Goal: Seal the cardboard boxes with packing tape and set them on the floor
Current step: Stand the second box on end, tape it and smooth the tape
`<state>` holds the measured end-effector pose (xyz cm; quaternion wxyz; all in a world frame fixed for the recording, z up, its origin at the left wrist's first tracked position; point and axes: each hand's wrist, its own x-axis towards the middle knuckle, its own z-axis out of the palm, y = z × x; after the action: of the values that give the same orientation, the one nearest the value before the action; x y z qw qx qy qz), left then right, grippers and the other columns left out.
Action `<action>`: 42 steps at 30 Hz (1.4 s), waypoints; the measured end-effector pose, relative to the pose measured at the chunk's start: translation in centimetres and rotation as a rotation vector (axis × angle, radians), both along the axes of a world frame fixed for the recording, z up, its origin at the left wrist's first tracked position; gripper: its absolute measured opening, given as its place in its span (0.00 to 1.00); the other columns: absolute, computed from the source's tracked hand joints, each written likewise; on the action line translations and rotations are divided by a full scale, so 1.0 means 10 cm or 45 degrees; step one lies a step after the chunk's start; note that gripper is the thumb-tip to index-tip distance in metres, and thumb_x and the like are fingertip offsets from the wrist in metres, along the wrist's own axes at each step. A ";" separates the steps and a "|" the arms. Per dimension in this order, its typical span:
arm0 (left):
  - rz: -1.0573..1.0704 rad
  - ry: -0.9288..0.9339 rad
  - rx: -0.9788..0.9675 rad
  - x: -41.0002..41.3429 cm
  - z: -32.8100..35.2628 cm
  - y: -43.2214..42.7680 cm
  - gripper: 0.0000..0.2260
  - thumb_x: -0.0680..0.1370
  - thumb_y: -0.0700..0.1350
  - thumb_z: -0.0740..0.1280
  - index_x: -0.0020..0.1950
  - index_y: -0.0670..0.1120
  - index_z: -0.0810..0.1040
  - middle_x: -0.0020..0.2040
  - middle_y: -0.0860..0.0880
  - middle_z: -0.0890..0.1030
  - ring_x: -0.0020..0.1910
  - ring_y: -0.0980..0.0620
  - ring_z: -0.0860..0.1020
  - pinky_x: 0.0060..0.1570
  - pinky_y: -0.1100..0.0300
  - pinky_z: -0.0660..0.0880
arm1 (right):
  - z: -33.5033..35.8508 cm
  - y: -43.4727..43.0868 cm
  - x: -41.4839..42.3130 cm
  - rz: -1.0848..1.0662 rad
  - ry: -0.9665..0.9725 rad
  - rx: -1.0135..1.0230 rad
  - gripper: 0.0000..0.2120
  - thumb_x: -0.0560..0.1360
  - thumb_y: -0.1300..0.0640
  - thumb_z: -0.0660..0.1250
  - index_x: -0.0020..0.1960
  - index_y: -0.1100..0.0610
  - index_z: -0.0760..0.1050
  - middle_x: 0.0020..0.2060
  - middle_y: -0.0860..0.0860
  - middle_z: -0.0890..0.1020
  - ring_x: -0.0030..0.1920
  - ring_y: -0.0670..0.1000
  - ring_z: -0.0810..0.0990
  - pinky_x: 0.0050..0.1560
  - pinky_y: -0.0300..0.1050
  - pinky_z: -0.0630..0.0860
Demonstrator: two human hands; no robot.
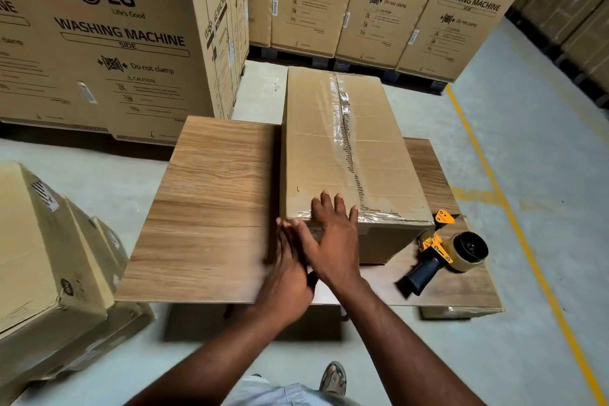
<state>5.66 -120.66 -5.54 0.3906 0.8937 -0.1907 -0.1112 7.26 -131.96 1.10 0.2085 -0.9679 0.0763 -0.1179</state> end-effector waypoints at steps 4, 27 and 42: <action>-0.127 -0.152 0.278 -0.07 -0.14 0.11 0.43 0.79 0.49 0.63 0.80 0.47 0.32 0.80 0.43 0.34 0.80 0.43 0.36 0.79 0.48 0.44 | -0.01 0.19 0.04 -0.046 0.202 -0.292 0.40 0.77 0.30 0.49 0.75 0.59 0.66 0.76 0.63 0.64 0.77 0.66 0.57 0.75 0.66 0.52; 0.401 0.560 -0.594 1.17 0.07 0.05 0.37 0.66 0.62 0.69 0.74 0.52 0.68 0.68 0.53 0.77 0.68 0.55 0.74 0.71 0.46 0.69 | -0.15 0.05 -0.13 0.109 0.111 -0.402 0.36 0.75 0.45 0.66 0.78 0.59 0.60 0.78 0.60 0.59 0.78 0.64 0.55 0.74 0.70 0.54; 1.003 0.321 -0.477 -0.25 0.72 -0.43 0.34 0.75 0.43 0.74 0.76 0.43 0.61 0.60 0.51 0.73 0.61 0.56 0.72 0.59 0.62 0.70 | -0.22 -0.68 -0.66 0.483 -0.067 -0.184 0.33 0.74 0.35 0.63 0.71 0.55 0.69 0.77 0.51 0.64 0.79 0.56 0.54 0.75 0.69 0.51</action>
<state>3.16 -124.99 1.65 0.5784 0.7914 0.1961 -0.0257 0.67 -138.77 -1.08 0.1588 -0.9740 -0.1216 -0.1068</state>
